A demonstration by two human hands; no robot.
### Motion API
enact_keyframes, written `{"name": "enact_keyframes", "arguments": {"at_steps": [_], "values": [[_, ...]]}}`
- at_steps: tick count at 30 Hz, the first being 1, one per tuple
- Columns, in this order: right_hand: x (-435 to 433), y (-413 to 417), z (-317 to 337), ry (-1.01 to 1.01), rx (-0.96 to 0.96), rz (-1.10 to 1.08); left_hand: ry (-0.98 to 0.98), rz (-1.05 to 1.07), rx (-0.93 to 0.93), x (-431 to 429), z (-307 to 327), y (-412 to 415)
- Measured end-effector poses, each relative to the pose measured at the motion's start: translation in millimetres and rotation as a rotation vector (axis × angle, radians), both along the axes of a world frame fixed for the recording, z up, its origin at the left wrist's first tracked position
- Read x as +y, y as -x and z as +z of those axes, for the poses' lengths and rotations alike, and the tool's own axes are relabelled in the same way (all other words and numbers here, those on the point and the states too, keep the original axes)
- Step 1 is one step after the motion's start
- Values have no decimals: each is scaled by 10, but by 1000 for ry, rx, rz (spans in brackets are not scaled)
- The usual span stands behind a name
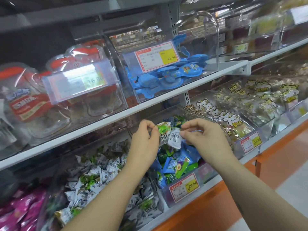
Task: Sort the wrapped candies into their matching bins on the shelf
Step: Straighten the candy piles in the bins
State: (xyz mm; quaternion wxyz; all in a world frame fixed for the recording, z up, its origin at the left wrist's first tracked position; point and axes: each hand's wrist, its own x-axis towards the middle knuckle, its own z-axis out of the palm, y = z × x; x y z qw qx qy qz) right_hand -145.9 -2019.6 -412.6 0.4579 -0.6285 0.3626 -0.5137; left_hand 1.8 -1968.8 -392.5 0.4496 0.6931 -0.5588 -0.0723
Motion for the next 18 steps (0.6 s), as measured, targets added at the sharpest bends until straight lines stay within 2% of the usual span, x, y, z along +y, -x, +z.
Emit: {"name": "enact_keyframes", "arguments": {"at_steps": [5,7,9,13,18], "values": [[191,-136,20,20,-74,56,-138,-109,627,198,5,108],[260,-200,9,40,-76,79,-136,-188,711,283,-30,122],[322,-246,-11,69,-53,101,-96,-217,670,365,-70,104],[376,-296,-29,113,17,137,14,-137,546,506,-78,-65],[309,-341,-109,104,225,158,-52,172,1,763,-89,-565]]}}
